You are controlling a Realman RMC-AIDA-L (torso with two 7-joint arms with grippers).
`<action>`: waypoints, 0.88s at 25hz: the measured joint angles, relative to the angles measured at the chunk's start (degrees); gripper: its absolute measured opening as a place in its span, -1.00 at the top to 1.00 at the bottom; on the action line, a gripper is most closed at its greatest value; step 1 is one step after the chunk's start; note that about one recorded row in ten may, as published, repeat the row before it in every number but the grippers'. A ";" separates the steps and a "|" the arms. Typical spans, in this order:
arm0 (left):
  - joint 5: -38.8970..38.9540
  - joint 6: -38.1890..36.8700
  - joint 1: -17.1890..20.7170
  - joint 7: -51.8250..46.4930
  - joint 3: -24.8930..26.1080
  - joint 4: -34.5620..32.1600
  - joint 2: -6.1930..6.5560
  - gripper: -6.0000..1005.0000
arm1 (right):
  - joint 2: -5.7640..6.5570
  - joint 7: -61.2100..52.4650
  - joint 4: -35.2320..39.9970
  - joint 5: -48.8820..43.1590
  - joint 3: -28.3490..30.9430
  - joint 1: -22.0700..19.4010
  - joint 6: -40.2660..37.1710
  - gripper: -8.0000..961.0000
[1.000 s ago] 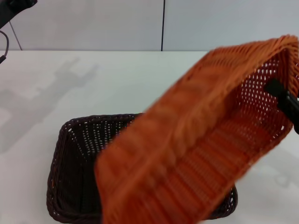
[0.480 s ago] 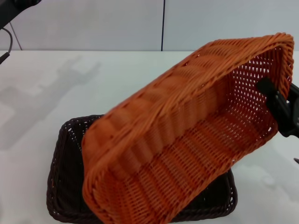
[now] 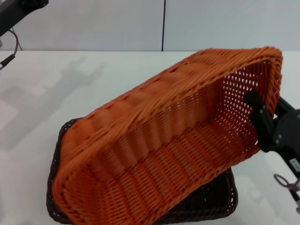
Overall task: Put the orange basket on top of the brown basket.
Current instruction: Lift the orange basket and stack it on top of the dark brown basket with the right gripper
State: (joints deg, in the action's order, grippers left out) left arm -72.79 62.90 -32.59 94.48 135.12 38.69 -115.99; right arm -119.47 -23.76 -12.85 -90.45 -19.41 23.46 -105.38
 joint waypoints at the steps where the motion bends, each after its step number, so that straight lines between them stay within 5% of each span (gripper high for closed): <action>1: 0.00 0.00 0.00 0.00 0.00 0.00 0.00 -0.68 | 0.00 0.00 0.00 0.00 0.00 0.00 0.00 0.63; 22: -1.73 0.02 0.52 -0.11 -3.81 -0.04 0.15 -0.68 | -0.33 19.02 -16.59 -2.21 0.01 -4.36 -1.92 0.63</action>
State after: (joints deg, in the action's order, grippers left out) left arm -74.52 62.93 -32.07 94.37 131.31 38.66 -115.83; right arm -119.80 -4.74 -29.45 -92.65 -19.40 19.11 -107.30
